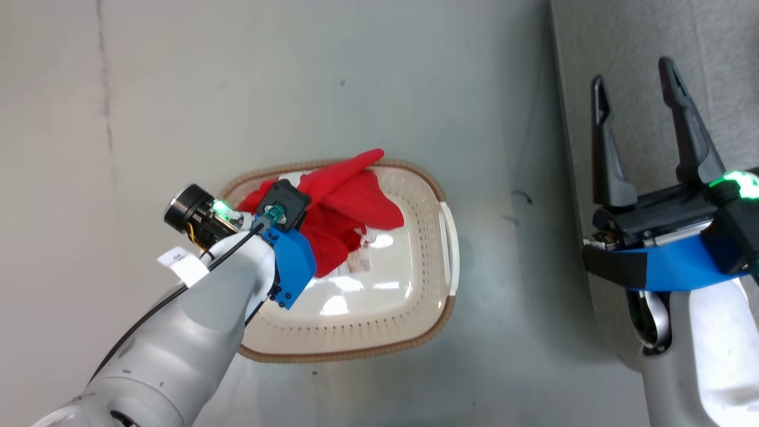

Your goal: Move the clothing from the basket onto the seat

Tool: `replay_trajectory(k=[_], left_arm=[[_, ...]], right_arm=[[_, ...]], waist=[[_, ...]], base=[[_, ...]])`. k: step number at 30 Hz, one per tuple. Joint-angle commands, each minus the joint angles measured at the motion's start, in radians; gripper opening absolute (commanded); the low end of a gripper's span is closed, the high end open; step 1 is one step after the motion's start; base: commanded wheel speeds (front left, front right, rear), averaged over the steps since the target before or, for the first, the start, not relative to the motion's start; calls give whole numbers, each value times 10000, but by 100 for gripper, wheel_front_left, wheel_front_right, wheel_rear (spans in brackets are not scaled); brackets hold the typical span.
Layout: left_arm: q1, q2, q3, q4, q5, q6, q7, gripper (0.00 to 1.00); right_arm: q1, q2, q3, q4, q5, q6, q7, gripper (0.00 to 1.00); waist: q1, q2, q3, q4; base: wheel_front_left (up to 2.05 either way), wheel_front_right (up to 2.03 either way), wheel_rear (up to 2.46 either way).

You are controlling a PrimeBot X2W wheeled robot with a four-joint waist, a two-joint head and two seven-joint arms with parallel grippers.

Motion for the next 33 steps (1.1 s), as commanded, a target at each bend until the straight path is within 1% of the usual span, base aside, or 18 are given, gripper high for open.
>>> replay_trajectory(k=[1, 7, 10, 14, 21, 25, 33], left_arm=[[117, 68, 56, -98, -131, -1, -98, 0], [454, 278, 509, -798, -571, -1, -162, 0], [706, 447, 833, -1228, -584, -2, -158, 0], [958, 532, 1421, -1804, -518, -2, -161, 0], [1438, 701, 2563, -3026, -46, 143, -161, 0], [1762, 776, 3305, -3828, 408, 186, -162, 0], [2012, 683, 4119, -4864, 964, 128, -162, 0]], right_arm=[[161, -2, -40, 52, -13, 1, -34, 100], [535, -2, -139, 207, 35, 1, -34, 100], [693, 0, -179, 287, 62, 1, -34, 100], [917, -2, -179, 400, 141, 1, -34, 100], [1314, -2, -188, 574, 290, 3, -34, 100], [1589, -2, -200, 718, 383, 1, -34, 100], [1997, -2, -185, 833, 516, 1, -34, 100]], waist=[[1, 0, -566, 189], [1, 0, -1431, 338], [1, 0, -1847, 416], [1, 0, -2376, 509], [1, 0, -3265, 646], [1, 0, -3838, 686], [1, 0, -4477, 673]], base=[[0, 0, 0], [0, 0, 0], [0, 0, 0], [0, 0, 0], [0, 0, 0], [0, 0, 0], [0, 0, 0]])
